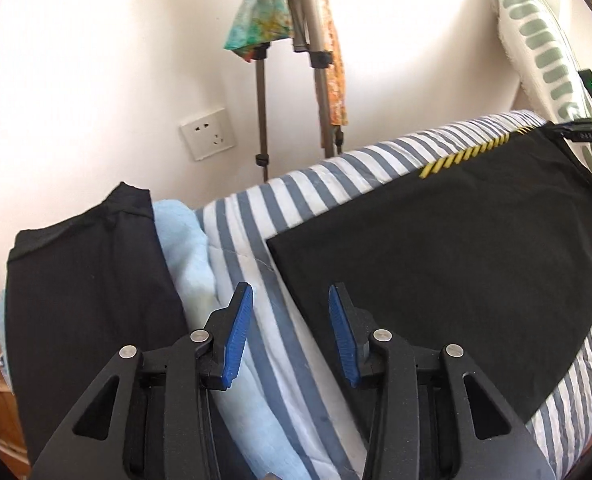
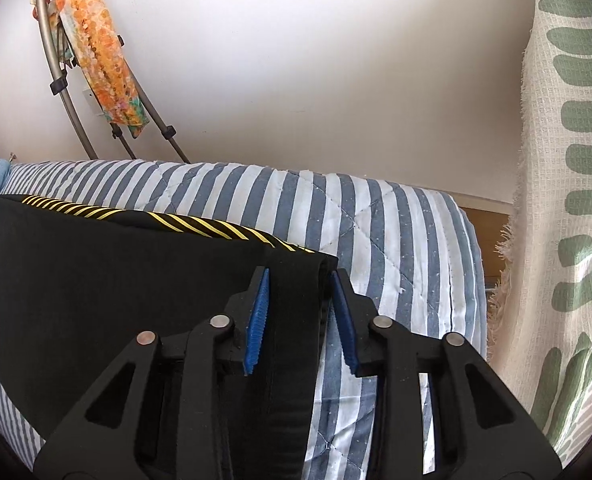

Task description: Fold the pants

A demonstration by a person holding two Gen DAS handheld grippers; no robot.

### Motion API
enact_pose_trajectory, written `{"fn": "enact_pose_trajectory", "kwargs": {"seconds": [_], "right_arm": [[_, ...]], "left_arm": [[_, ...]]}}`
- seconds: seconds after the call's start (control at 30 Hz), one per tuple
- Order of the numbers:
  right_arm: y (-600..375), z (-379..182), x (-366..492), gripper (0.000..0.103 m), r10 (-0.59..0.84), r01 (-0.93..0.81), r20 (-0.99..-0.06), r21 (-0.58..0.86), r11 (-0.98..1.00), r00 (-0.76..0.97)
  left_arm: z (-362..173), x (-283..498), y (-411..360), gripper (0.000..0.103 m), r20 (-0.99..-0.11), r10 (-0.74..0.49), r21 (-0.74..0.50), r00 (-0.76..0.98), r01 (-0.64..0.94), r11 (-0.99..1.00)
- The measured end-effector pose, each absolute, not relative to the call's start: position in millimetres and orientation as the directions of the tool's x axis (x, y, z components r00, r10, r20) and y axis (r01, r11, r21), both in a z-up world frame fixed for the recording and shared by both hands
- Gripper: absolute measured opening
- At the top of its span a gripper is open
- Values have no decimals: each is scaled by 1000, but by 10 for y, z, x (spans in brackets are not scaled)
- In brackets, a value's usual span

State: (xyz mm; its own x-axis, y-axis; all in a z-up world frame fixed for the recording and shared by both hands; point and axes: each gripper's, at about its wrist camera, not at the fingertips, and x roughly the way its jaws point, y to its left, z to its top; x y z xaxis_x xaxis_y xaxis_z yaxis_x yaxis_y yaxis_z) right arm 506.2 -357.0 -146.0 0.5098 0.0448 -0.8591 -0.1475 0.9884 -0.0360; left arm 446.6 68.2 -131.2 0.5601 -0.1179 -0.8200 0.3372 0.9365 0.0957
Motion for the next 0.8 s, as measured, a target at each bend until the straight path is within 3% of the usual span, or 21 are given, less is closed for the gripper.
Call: {"fn": "enact_pose_trajectory", "kwargs": {"seconds": [0.13, 0.3, 0.47, 0.57, 0.8], "right_arm": [[-3495, -1469, 5109, 23, 24, -168, -851, -76, 983, 525], [-3475, -1380, 5200, 22, -9, -150, -819, -116, 982, 573], [-3469, -1520, 5312, 23, -37, -143, -848, -132, 981, 529], [-3540, -1410, 5176, 28, -7, -124, -846, -87, 988, 532], [-3598, -1067, 4483, 29, 79, -165, -839, -13, 986, 538]], "left_arm": [[-1386, 4740, 753, 40, -826, -142, 31, 545, 297, 954], [-1559, 4866, 671, 40, -845, -40, 118, 533, 259, 959], [-1538, 4864, 726, 40, -834, -5, 143, 552, 226, 964], [-1350, 4729, 816, 40, -805, -25, 131, 592, 220, 967], [-1078, 4131, 753, 40, -799, -120, 70, 590, 289, 955]]}}
